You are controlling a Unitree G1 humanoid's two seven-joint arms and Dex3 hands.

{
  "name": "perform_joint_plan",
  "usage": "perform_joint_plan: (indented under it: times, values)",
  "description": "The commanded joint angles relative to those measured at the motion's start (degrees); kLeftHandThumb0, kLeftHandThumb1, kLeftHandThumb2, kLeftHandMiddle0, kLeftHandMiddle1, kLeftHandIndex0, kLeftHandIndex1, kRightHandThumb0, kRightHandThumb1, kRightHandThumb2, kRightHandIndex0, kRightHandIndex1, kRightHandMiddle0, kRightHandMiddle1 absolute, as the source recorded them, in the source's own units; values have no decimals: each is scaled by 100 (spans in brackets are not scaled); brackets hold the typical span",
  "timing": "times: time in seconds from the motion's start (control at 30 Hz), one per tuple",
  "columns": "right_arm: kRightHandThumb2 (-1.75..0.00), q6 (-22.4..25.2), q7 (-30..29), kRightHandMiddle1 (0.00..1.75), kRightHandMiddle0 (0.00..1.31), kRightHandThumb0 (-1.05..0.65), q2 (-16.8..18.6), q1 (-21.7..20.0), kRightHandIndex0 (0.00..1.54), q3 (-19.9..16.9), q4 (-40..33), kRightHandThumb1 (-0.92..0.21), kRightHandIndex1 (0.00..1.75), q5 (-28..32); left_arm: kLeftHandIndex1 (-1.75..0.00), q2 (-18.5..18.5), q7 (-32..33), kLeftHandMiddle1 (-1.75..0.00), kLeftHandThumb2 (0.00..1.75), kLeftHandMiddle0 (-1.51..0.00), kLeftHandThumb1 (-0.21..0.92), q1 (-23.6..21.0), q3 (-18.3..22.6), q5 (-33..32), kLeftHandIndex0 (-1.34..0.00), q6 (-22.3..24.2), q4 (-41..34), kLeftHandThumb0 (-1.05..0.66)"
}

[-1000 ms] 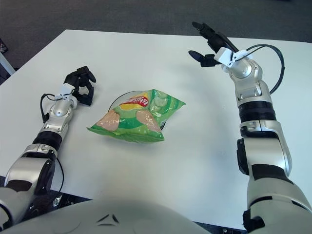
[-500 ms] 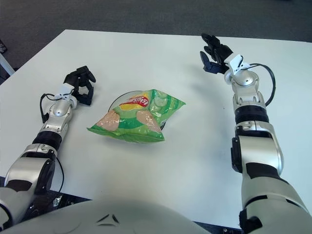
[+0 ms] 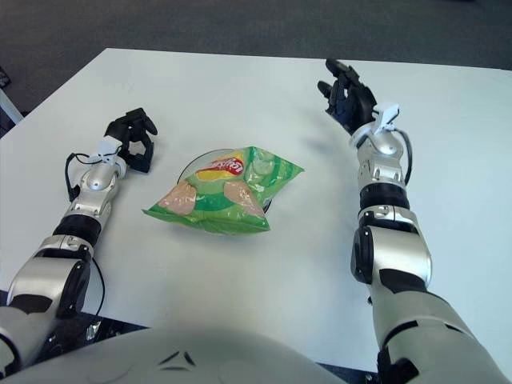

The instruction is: Put the snack into the plate.

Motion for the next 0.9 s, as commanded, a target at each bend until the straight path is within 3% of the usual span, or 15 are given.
perform_joint_plan:
  times: [0.0,0.17,0.33,0.53,0.6,0.77,0.87]
  values:
    - [-77,5,-30,63,0,-73,220,109,15,-149,95,-92,28,200,-172,-340,-9,-175,175,-88,-7,760,-52,-25,-71,16,391,-1]
    - [-75,-12,-277,73,0,-73,442,389,17,-125,-105,-92,30,142,-171,-355,3,-175,175,-88,-8,747,-50,-16,-73,46,378,-1]
    - [-76,-36,-900,82,0,-75,711,751,20,-92,-190,-92,37,-34,-170,-407,-145,-175,175,-88,-8,726,38,-184,-73,135,350,-1]
    - [-74,-94,-1582,119,0,-69,787,877,23,-95,-62,-92,88,-235,-170,-489,-479,-175,175,-88,-8,707,206,-513,-73,181,350,-1]
    - [-61,-132,-1891,152,11,-49,796,923,28,-92,7,-92,110,-338,-169,-507,-563,-175,175,-88,-8,693,251,-596,-74,194,369,-1]
    - [-53,-205,-2481,171,18,-37,813,977,35,-108,192,-92,139,-512,-169,-529,-716,-175,175,-88,-8,665,326,-729,-74,245,385,-1]
    - [-58,-204,-2664,173,18,-16,826,975,42,-103,243,-84,139,-545,-169,-543,-784,-175,175,-88,-8,658,371,-790,-74,265,381,-1]
